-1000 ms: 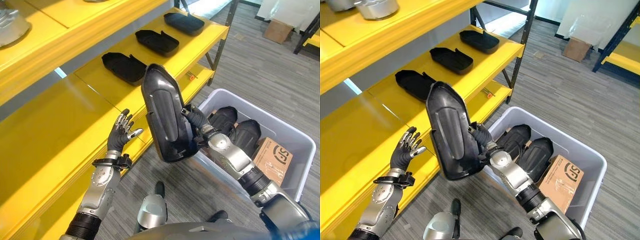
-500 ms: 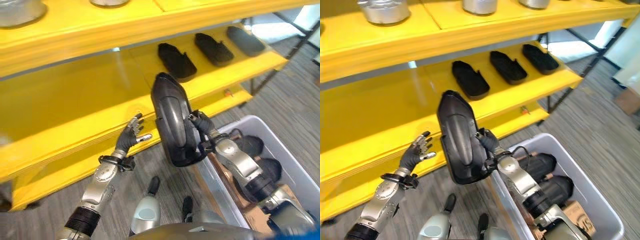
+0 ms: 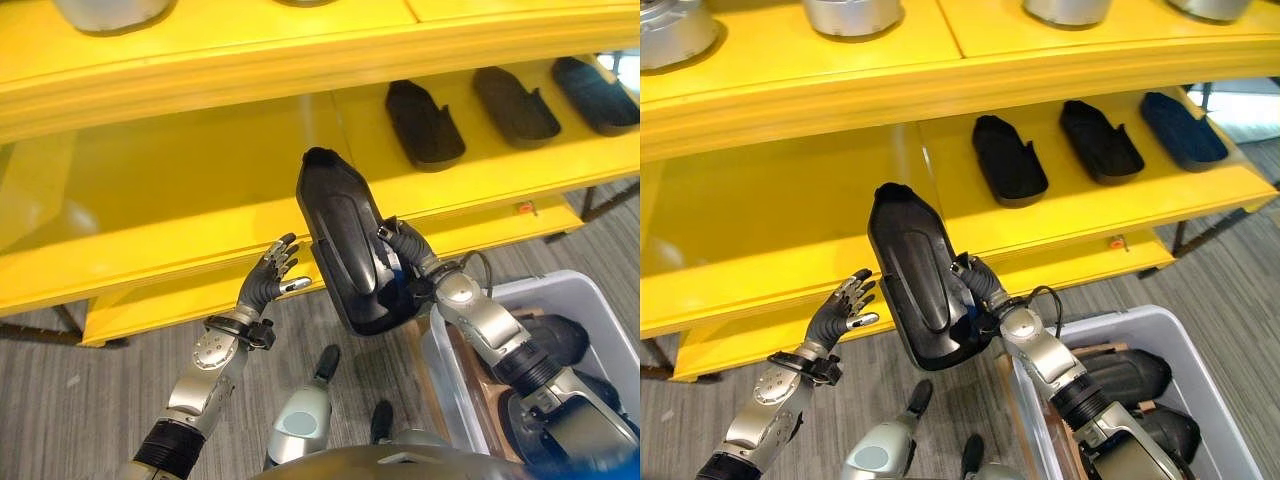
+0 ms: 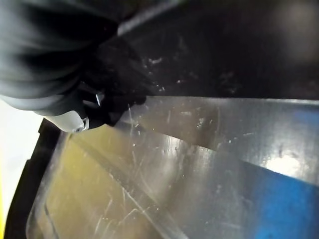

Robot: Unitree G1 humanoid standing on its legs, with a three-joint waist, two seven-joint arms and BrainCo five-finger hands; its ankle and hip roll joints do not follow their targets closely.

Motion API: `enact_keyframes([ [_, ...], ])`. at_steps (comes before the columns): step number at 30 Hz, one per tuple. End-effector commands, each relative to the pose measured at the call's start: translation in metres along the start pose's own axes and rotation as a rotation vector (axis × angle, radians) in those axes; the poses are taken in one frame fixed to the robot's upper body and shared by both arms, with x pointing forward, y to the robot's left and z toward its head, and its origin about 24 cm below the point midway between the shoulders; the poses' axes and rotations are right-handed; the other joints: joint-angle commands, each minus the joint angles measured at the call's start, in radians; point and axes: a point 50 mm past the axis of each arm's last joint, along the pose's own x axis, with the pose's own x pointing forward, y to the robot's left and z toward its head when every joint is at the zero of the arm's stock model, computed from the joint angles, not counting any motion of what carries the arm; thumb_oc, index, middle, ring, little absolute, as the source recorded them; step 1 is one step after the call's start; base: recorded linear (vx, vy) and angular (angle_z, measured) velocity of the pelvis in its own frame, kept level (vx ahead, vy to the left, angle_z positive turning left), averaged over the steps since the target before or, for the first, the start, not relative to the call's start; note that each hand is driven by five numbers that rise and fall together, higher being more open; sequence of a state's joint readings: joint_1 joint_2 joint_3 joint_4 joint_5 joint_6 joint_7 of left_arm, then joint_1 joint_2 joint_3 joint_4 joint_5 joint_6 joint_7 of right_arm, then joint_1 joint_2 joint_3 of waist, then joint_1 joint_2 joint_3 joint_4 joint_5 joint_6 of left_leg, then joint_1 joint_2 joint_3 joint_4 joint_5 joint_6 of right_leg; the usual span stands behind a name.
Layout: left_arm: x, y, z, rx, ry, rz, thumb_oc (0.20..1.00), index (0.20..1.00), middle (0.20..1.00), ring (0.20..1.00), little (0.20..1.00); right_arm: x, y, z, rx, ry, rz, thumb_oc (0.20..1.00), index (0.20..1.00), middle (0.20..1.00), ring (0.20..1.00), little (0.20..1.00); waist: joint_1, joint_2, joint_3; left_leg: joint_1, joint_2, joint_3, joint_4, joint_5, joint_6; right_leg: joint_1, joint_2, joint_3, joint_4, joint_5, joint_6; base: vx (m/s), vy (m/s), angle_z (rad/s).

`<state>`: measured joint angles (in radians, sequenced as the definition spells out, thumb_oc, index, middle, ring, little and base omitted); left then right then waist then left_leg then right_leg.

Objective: Move parts from the plastic box to the shelf.

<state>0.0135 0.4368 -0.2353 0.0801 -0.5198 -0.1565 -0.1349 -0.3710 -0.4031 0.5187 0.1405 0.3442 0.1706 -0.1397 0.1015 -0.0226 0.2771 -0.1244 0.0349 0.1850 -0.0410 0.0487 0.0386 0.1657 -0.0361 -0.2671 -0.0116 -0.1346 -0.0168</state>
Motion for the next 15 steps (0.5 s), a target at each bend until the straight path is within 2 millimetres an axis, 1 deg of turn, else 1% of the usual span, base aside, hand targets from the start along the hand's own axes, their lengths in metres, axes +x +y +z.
enact_keyframes([
  [1,0.004,-0.005,0.014,0.025,-0.08,-0.041,1.0,1.0,1.0,1.0,1.0,0.006,0.005,0.045,0.037,-0.215,-0.004,0.2,0.2,0.2,0.2,0.2,0.018,-0.008,-0.013,0.076,-0.003,-0.016,0.103,-0.062,-0.055,-0.151,-0.035,-0.016,0.066,0.102,0.054,-0.01,0.124,0.94],
  [2,0.004,-0.006,0.013,0.019,-0.083,-0.028,1.0,1.0,1.0,1.0,1.0,0.01,0.004,0.044,0.032,-0.206,0.008,0.2,0.2,0.2,0.2,0.2,0.018,-0.006,-0.011,0.086,0.027,-0.058,0.109,-0.062,-0.067,-0.158,-0.041,-0.005,0.093,0.087,0.045,0.02,0.179,0.49],
  [3,0.004,-0.006,0.013,0.016,-0.087,-0.024,1.0,1.0,1.0,1.0,1.0,0.012,0.005,0.045,0.027,-0.201,0.018,0.2,0.2,0.2,0.2,0.2,0.019,-0.005,-0.015,0.096,0.053,-0.079,0.1,-0.052,-0.079,-0.158,-0.043,0.001,0.102,0.079,0.043,0.04,0.281,0.4],
  [4,0.003,-0.007,0.013,0.013,-0.088,-0.018,1.0,1.0,1.0,1.0,1.0,0.013,0.004,0.045,0.018,-0.197,0.025,0.2,0.2,0.2,0.2,0.2,0.018,-0.002,-0.02,0.106,0.088,-0.092,0.086,-0.032,-0.095,-0.156,-0.05,0.006,0.11,0.07,0.04,0.04,0.241,0.22],
  [5,0.002,-0.007,0.013,0.011,-0.087,-0.014,1.0,1.0,1.0,1.0,1.0,0.014,0.004,0.045,0.014,-0.195,0.028,0.2,0.2,0.2,0.2,0.2,0.017,0.0,-0.021,0.11,0.106,-0.097,0.079,-0.018,-0.103,-0.155,-0.052,0.009,0.115,0.066,0.039,0.02,0.26,0.17],
  [6,0.002,-0.006,0.013,0.007,-0.085,-0.008,1.0,1.0,1.0,1.0,1.0,0.014,0.003,0.046,0.009,-0.192,0.031,0.2,0.2,0.2,0.2,0.2,0.016,0.004,-0.024,0.108,0.138,-0.105,0.074,0.012,-0.116,-0.154,-0.058,0.014,0.12,0.06,0.038,0.01,0.366,0.05],
  [7,0.0,-0.005,0.012,0.005,-0.081,0.006,1.0,1.0,1.0,1.0,1.0,0.015,0.002,0.046,0.002,-0.184,0.036,0.2,0.2,0.2,0.2,0.2,0.013,0.01,-0.025,0.105,0.2,-0.12,0.063,0.083,-0.139,-0.153,-0.072,0.02,0.136,0.045,0.036,0.0,0.356,-0.01],
  [8,0.0,-0.005,0.011,0.006,-0.081,0.01,1.0,1.0,1.0,1.0,1.0,0.015,0.002,0.047,0.001,-0.184,0.037,0.2,0.2,0.2,0.2,0.2,0.012,0.011,-0.025,0.105,0.208,-0.121,0.061,0.092,-0.142,-0.153,-0.075,0.02,0.139,0.043,0.035,-0.03,0.526,-0.1],
  [9,0.001,-0.004,0.011,0.01,-0.083,0.016,1.0,1.0,1.0,1.0,1.0,0.016,0.002,0.048,-0.004,-0.18,0.032,0.2,0.2,0.2,0.2,0.2,0.003,0.019,-0.023,0.089,0.272,-0.11,0.061,0.158,-0.158,-0.156,-0.099,0.013,0.163,0.028,0.031,-0.04,0.408,-0.13],
  [10,0.002,-0.004,0.01,0.009,-0.083,0.015,1.0,1.0,1.0,1.0,1.0,0.016,0.001,0.048,-0.006,-0.178,0.029,0.2,0.2,0.2,0.2,0.2,-0.003,0.022,-0.02,0.088,0.291,-0.099,0.061,0.171,-0.163,-0.16,-0.11,0.008,0.179,0.019,0.03,-0.09,0.673,-0.24],
  [11,0.004,-0.003,0.009,0.021,-0.087,0.013,1.0,1.0,1.0,1.0,1.0,0.015,-0.002,0.048,-0.006,-0.171,0.018,0.2,0.2,0.2,0.2,0.2,-0.023,0.034,-0.016,0.105,0.316,-0.054,0.043,0.15,-0.168,-0.177,-0.147,-0.013,0.225,0.003,0.037,-0.08,0.562,-0.1],
  [13,0.006,-0.004,0.009,0.043,-0.084,0.006,1.0,1.0,1.0,1.0,1.0,0.013,-0.004,0.044,0.009,-0.162,0.009,0.2,0.2,0.2,0.2,0.2,-0.036,0.045,-0.011,0.122,0.315,-0.011,0.032,0.13,-0.175,-0.185,-0.175,-0.032,0.259,-0.004,0.045,-0.05,0.461,0.16],
  [14,0.007,-0.006,0.008,0.063,-0.071,-0.005,1.0,1.0,1.0,1.0,1.0,0.011,-0.006,0.039,0.041,-0.148,-0.008,0.2,0.2,0.2,0.2,0.2,-0.046,0.054,-0.005,0.133,0.302,0.027,0.035,0.104,-0.175,-0.184,-0.195,-0.05,0.278,-0.003,0.053,0.0,0.458,0.55],
  [15,0.008,-0.006,0.006,0.065,-0.063,-0.01,1.0,1.0,1.0,1.0,1.0,0.006,-0.01,0.032,0.073,-0.146,-0.03,0.2,0.2,0.2,0.2,0.2,-0.054,0.066,-0.003,0.149,0.273,0.047,0.035,0.07,-0.17,-0.178,-0.216,-0.055,0.28,0.013,0.077,0.01,0.444,0.59],
])
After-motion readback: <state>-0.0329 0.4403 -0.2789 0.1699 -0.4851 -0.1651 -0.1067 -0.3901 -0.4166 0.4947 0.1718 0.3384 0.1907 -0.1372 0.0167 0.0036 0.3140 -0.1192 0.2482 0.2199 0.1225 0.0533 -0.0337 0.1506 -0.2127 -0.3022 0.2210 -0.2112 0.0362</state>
